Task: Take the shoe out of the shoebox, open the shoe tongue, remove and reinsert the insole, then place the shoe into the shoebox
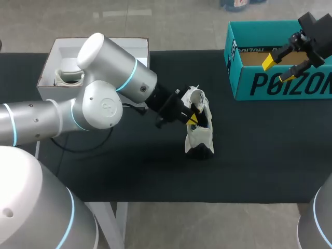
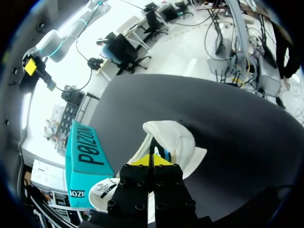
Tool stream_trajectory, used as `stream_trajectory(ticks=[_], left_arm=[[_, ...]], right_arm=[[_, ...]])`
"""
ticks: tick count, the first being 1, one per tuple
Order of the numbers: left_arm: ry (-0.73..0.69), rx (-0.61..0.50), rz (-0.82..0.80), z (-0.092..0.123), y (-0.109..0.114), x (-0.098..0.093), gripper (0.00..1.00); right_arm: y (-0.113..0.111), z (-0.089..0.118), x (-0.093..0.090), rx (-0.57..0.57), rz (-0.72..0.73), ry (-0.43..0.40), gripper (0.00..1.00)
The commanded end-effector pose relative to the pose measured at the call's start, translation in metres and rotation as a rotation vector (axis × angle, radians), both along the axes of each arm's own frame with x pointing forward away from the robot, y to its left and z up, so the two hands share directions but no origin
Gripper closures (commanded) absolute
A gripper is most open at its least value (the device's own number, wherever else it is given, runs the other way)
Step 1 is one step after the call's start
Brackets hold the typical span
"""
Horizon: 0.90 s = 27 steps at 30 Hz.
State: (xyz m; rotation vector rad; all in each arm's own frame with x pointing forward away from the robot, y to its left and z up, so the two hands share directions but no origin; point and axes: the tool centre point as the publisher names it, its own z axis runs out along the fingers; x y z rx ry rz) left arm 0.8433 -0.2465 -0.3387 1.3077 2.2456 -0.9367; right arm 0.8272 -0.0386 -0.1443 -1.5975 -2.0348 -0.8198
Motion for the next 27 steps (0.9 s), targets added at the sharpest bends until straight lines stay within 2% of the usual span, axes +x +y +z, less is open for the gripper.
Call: stream_trajectory(ticks=[1,7,12,15,19,22,27], left_arm=[[0.013,0.039,-0.020,-0.005,-0.009,0.006,1.00],[0.078,0.135,-0.089,0.000,-0.006,0.014,1.00],[0.154,0.321,-0.182,0.002,-0.001,0.025,1.00],[0.193,0.403,-0.260,0.002,0.000,0.020,1.00],[0.145,0.443,-0.305,-0.003,-0.004,0.015,1.00],[0.109,0.527,-0.332,-0.011,-0.007,0.010,1.00],[0.111,0.567,-0.349,-0.022,-0.005,0.009,1.00]], right_arm=[[0.000,0.000,0.001,-0.002,0.000,0.001,0.00],[0.000,0.000,0.001,-0.002,0.000,0.001,0.00],[0.000,0.000,0.001,-0.002,0.000,0.001,0.00],[0.000,0.000,0.001,-0.002,0.000,0.001,0.00],[0.000,0.000,0.001,-0.002,0.000,0.001,0.00],[0.000,0.000,0.001,-0.002,0.000,0.001,0.00],[0.000,0.000,0.001,-0.002,0.000,0.001,0.00]])
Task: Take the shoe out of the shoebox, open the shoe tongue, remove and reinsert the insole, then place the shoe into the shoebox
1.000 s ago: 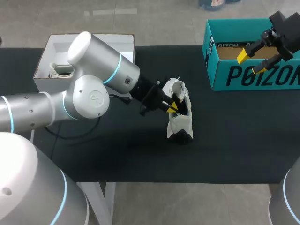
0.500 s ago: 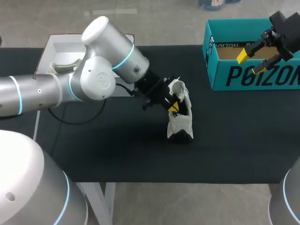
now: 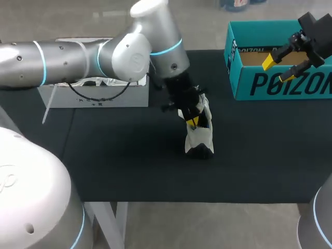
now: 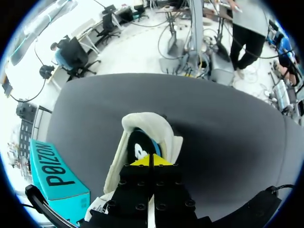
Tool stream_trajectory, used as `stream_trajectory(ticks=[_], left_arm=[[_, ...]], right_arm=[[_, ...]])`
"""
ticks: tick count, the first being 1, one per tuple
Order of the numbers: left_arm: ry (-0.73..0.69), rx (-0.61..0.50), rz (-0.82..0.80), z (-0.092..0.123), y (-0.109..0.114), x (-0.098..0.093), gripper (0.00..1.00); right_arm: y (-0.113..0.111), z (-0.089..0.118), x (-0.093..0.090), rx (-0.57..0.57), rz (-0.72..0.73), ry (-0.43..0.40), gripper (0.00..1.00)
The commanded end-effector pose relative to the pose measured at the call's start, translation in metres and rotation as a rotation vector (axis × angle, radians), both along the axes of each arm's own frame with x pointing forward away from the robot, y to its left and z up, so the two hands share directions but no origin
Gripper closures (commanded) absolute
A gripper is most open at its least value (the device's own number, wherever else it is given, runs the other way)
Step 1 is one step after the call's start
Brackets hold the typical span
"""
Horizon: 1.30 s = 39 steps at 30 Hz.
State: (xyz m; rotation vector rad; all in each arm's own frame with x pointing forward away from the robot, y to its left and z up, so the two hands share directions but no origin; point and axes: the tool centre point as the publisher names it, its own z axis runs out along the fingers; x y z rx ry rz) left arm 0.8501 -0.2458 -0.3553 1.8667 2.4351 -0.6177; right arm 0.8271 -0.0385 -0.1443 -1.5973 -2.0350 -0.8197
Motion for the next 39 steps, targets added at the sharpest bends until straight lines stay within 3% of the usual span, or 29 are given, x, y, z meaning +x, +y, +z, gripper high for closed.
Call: stream_trajectory(ticks=[1,14,25,39], left_arm=[[0.027,0.142,-0.045,-0.007,-0.006,0.002,1.00],[0.054,0.135,-0.037,-0.037,-0.007,-0.008,1.00],[-0.155,0.155,-0.060,-0.061,-0.010,-0.009,1.00],[-0.371,0.116,0.006,-0.020,0.002,0.022,1.00]], right_arm=[[0.000,0.000,0.001,-0.002,0.000,0.001,0.00],[0.000,0.000,0.001,-0.002,0.000,0.001,0.00],[0.000,0.000,0.001,-0.002,0.000,0.001,0.00],[0.000,0.000,0.001,-0.002,0.000,0.001,0.00]])
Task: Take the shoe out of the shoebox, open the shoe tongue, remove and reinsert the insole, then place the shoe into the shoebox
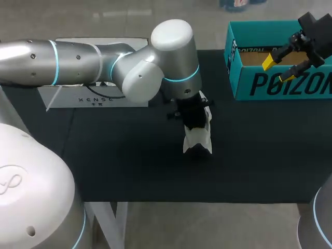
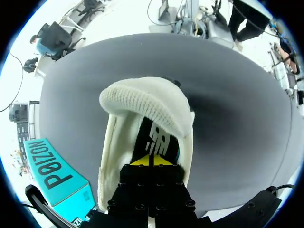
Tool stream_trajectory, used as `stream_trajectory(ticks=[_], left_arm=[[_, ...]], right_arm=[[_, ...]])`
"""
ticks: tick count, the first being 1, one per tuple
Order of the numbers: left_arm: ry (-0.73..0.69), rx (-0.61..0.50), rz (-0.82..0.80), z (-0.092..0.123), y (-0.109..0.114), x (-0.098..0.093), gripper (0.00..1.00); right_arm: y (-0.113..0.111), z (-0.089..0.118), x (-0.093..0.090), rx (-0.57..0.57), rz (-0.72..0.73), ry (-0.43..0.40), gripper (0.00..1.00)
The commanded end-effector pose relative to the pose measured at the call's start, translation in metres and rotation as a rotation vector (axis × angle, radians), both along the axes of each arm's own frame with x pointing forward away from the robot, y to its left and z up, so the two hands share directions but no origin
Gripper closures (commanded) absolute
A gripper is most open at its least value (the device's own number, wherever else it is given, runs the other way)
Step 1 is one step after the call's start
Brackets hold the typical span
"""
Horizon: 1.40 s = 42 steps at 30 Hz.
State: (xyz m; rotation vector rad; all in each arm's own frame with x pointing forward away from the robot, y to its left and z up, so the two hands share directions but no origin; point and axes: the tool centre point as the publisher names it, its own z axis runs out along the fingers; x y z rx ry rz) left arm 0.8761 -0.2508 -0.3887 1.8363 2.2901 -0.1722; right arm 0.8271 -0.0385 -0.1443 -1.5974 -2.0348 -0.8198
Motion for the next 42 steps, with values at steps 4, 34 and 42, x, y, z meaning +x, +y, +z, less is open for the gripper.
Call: stream_trajectory(ticks=[4,34,42], left_arm=[[-0.076,0.031,-0.006,0.008,0.004,-0.004,1.00],[0.292,-0.030,-0.042,0.012,-0.012,-0.026,1.00],[0.308,-0.018,-0.110,0.007,-0.013,-0.045,1.00]], right_arm=[[0.000,0.000,0.001,-0.002,0.000,0.001,0.00],[0.000,0.000,0.001,-0.002,0.000,0.001,0.00],[0.000,0.000,0.001,-0.002,0.000,0.001,0.00]])
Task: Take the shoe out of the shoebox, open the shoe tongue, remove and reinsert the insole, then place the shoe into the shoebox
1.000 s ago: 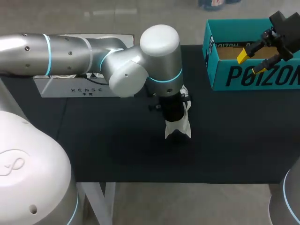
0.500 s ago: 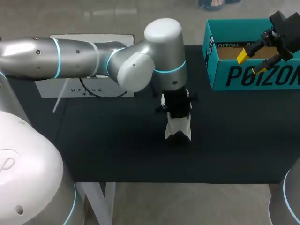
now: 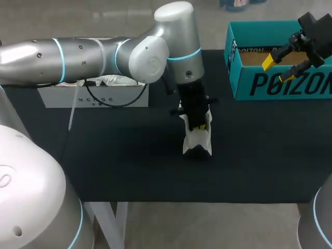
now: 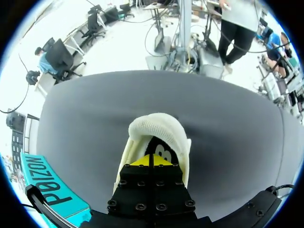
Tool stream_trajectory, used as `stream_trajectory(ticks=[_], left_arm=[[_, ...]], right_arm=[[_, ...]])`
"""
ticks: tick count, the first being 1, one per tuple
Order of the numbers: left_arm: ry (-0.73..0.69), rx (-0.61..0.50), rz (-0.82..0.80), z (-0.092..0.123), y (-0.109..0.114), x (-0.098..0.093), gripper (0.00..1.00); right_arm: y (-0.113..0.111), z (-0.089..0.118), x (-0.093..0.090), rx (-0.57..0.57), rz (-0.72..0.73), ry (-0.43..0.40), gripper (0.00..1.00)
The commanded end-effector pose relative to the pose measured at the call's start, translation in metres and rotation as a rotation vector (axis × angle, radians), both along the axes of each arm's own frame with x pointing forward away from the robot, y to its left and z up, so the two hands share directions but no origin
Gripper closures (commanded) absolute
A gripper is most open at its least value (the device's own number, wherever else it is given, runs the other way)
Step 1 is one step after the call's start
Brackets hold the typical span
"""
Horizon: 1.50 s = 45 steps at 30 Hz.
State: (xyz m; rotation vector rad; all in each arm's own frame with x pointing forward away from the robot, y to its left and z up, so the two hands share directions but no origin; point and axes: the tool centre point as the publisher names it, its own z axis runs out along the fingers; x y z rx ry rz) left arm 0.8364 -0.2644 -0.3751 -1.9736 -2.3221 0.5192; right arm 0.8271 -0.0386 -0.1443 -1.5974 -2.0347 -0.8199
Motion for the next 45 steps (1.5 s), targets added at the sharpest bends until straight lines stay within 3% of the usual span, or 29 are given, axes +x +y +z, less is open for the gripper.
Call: stream_trajectory(ticks=[1,6,16,23,29,37,45], left_arm=[[0.008,0.009,-0.029,-0.010,0.000,-0.008,1.00],[-0.069,0.083,-0.111,-0.030,0.000,-0.017,1.00],[-0.106,0.086,-0.137,-0.041,0.000,-0.015,1.00],[-0.091,0.034,-0.105,-0.012,0.003,-0.011,1.00],[-0.144,0.049,-0.110,-0.006,0.007,-0.002,1.00],[-0.188,0.090,-0.126,-0.036,0.011,0.002,1.00],[-0.151,0.060,-0.120,-0.048,0.011,0.004,1.00]], right_arm=[[0.000,0.000,0.001,-0.002,0.000,0.001,0.00],[0.000,0.000,0.001,-0.002,0.000,0.001,0.00],[0.000,0.000,0.001,-0.002,0.000,0.001,0.00],[0.000,0.000,0.001,-0.002,0.000,0.001,0.00],[0.000,0.000,0.001,-0.002,0.000,0.001,0.00],[0.000,0.000,0.001,-0.002,0.000,0.001,0.00],[0.000,0.000,0.001,-0.002,0.000,0.001,0.00]])
